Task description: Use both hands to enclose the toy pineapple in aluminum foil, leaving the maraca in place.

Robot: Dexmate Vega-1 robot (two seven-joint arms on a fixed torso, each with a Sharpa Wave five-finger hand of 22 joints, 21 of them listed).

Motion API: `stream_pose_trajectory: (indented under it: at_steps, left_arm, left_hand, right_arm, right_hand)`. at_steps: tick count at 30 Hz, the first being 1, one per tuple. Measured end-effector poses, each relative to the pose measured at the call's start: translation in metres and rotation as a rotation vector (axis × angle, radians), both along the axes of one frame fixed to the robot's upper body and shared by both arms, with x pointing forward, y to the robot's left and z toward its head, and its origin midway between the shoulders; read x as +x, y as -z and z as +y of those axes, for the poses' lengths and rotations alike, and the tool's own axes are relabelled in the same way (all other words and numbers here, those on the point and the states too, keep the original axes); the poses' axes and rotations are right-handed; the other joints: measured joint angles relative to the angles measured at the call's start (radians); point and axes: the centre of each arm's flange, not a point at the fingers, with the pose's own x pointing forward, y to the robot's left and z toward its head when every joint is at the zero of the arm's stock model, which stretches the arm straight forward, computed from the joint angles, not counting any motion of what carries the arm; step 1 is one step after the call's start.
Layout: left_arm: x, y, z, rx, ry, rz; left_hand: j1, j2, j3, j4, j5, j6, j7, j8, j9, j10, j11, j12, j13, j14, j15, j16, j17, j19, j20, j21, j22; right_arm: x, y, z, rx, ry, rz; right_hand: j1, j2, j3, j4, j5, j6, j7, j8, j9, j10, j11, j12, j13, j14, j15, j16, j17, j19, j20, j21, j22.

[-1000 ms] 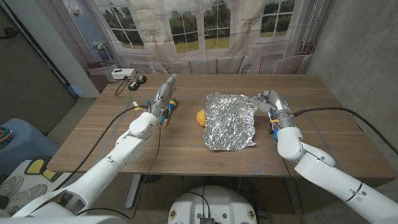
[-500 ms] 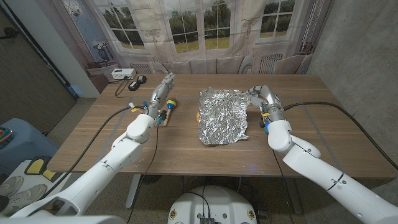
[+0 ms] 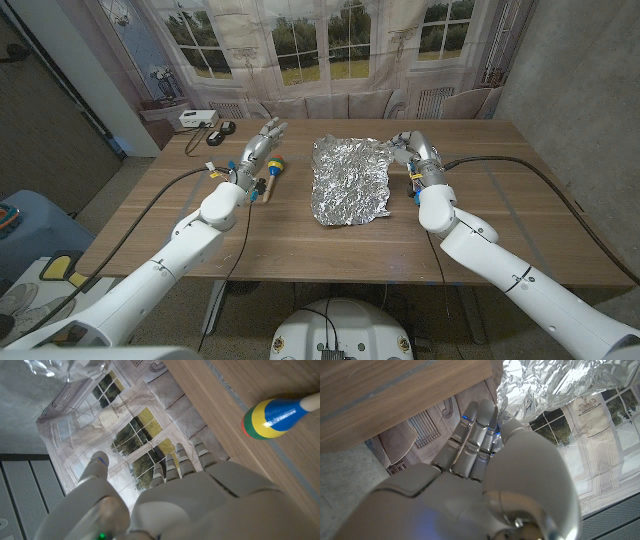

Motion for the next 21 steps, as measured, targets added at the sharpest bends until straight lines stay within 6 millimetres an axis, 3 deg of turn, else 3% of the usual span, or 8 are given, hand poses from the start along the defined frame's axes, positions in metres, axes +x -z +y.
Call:
stream_pose_trajectory:
  at_steps: [8,10,13,21]
  left_arm:
    - [-0.005,-0.007,-0.006,0.129,-0.003,0.02]
    - [-0.005,-0.008,-0.008,0.163,0.008,0.026]
    - [-0.005,-0.011,-0.01,0.203,0.027,0.029]
    - [-0.01,-0.019,-0.02,0.315,0.08,0.017]
  left_hand:
    - [0.093,-0.064,-0.012,-0.012,0.026,-0.02,0.026,0.0,0.0,0.001,-0.005,-0.002,0.005,-0.012,-0.015,-0.014,0.005,0.018,-0.01,0.006,0.0]
    - [0.118,-0.09,-0.035,-0.012,0.044,-0.021,0.026,0.0,0.002,-0.006,-0.009,-0.006,0.007,-0.029,-0.01,-0.021,0.005,0.006,-0.02,-0.004,0.0]
    - [0.126,-0.111,-0.063,-0.006,0.062,-0.021,0.026,0.005,0.005,-0.007,-0.01,-0.006,0.009,-0.042,-0.001,-0.028,0.009,-0.012,-0.013,-0.012,0.0]
    - [0.169,-0.109,-0.106,-0.008,0.103,-0.054,0.042,0.0,0.005,-0.015,-0.018,-0.02,0.009,-0.058,0.015,-0.035,0.009,-0.022,-0.002,-0.02,-0.003]
  right_arm:
    - [0.003,-0.004,0.006,-0.01,0.001,0.002]
    - [0.003,-0.004,0.006,-0.012,0.003,0.003]
    - [0.004,-0.004,0.007,-0.015,0.004,0.005]
    - [0.006,-0.003,0.008,-0.023,0.009,0.006]
  right_hand:
    - [0.0,0.0,0.0,0.0,-0.001,0.0,0.0,0.002,-0.003,0.0,0.0,0.0,0.0,0.0,0.0,-0.008,0.016,0.0,0.0,0.008,0.0]
    - [0.0,0.0,0.0,0.0,-0.001,0.0,0.0,0.002,-0.003,0.0,0.0,0.0,0.0,0.002,0.002,-0.008,0.019,0.0,0.0,0.008,0.0]
    - [0.0,0.0,0.003,0.003,-0.003,0.0,0.0,0.002,-0.006,0.0,0.0,0.0,0.0,0.002,0.002,-0.008,0.026,0.0,0.0,0.015,0.0]
    - [0.0,0.0,0.004,0.004,-0.01,0.0,0.0,0.001,-0.006,0.0,0.0,0.0,0.0,0.004,0.0,-0.015,0.042,0.0,0.0,0.029,0.0]
